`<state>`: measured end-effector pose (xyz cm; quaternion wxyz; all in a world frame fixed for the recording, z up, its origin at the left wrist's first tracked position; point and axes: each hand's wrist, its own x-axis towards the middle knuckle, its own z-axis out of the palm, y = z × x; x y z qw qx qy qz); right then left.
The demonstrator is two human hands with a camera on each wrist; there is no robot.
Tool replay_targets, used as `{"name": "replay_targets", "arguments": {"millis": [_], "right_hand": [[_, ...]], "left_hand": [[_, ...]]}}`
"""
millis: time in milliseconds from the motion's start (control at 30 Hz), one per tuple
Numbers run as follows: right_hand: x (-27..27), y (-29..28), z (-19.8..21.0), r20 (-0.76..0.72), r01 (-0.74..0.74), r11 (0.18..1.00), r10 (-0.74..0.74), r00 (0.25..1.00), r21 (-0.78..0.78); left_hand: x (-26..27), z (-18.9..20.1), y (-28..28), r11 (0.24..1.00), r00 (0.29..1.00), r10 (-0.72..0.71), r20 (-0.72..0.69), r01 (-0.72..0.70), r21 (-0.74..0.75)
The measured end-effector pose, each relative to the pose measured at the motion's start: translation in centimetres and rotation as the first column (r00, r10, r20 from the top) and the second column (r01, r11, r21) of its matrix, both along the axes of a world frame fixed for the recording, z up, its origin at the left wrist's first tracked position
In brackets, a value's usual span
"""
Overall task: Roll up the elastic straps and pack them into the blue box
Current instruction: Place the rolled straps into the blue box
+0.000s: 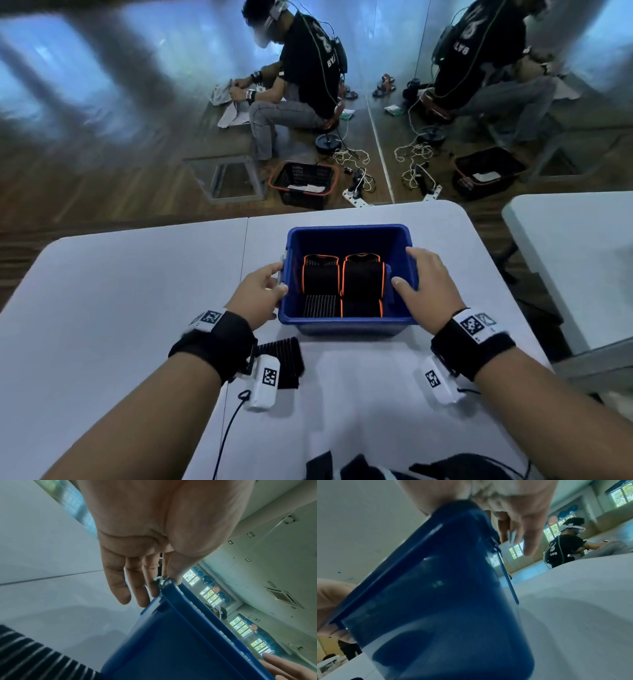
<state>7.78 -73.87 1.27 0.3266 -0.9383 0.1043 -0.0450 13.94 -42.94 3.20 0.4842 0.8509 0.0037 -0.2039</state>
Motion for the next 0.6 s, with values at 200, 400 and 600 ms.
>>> {"name": "replay_targets", "arguments": {"millis": [200,400,600], "right_hand": [[-1.3,1.1,-2.1,0.113,0.093,0.990,-0.105,0.988,0.106],[-1.3,0.9,-2.5,0.119,0.094,0.989,-0.108,0.987,0.119],[-2.1,1.4,-2.5,0.112,0.145,0.965,-0.172,0.979,0.217]], "left_hand": [[0.0,0.0,-0.1,0.999,1.000,0.002,0.017,-0.002,0.033],[-1.4,0.0,1.4,0.987,0.997,0.048,0.059,-0.056,0.148],[-4.3,-2.9,4.4,0.860,0.964,-0.230,-0.135,0.266,0.436]]}}
